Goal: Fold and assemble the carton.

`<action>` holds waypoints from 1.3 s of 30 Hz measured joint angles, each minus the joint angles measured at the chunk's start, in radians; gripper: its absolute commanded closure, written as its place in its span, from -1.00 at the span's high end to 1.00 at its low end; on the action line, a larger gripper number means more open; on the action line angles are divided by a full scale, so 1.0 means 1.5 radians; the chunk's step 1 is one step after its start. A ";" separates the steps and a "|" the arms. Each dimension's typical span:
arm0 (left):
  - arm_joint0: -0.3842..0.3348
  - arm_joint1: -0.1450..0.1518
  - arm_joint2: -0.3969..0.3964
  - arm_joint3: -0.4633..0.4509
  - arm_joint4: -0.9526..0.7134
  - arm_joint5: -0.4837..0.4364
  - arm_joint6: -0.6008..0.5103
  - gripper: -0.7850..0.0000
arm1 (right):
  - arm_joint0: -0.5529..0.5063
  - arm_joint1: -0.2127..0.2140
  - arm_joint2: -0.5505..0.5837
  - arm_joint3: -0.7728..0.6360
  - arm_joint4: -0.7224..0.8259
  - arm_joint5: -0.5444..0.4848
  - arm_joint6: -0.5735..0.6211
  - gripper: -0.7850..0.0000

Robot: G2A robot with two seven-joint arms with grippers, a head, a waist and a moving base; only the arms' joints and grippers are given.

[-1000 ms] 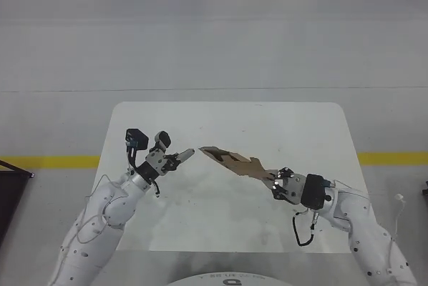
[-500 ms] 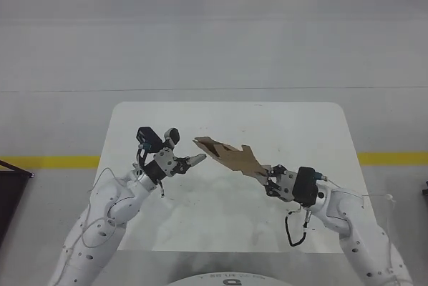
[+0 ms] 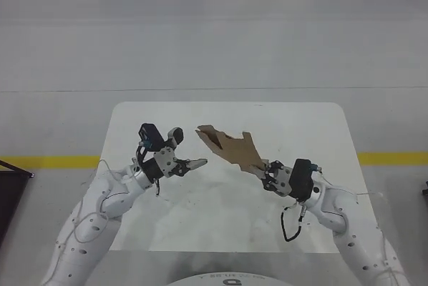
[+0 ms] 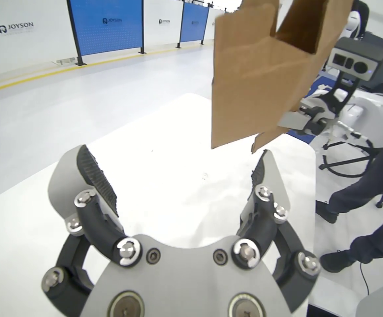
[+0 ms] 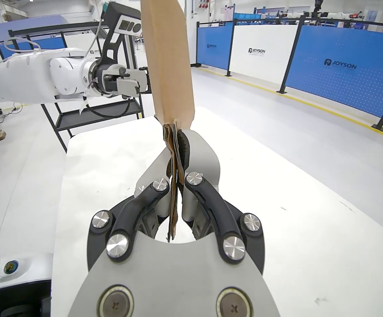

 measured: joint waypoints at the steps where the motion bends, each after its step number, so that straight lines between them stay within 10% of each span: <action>1: -0.001 0.000 0.002 -0.003 -0.007 -0.002 -0.005 1.00 | 0.003 0.000 -0.004 0.002 -0.001 0.000 0.002 -1.00; 39: -0.082 -0.011 0.154 0.001 -0.069 0.001 -0.108 1.00 | 0.069 -0.014 -0.093 0.052 0.000 0.046 0.094 -1.00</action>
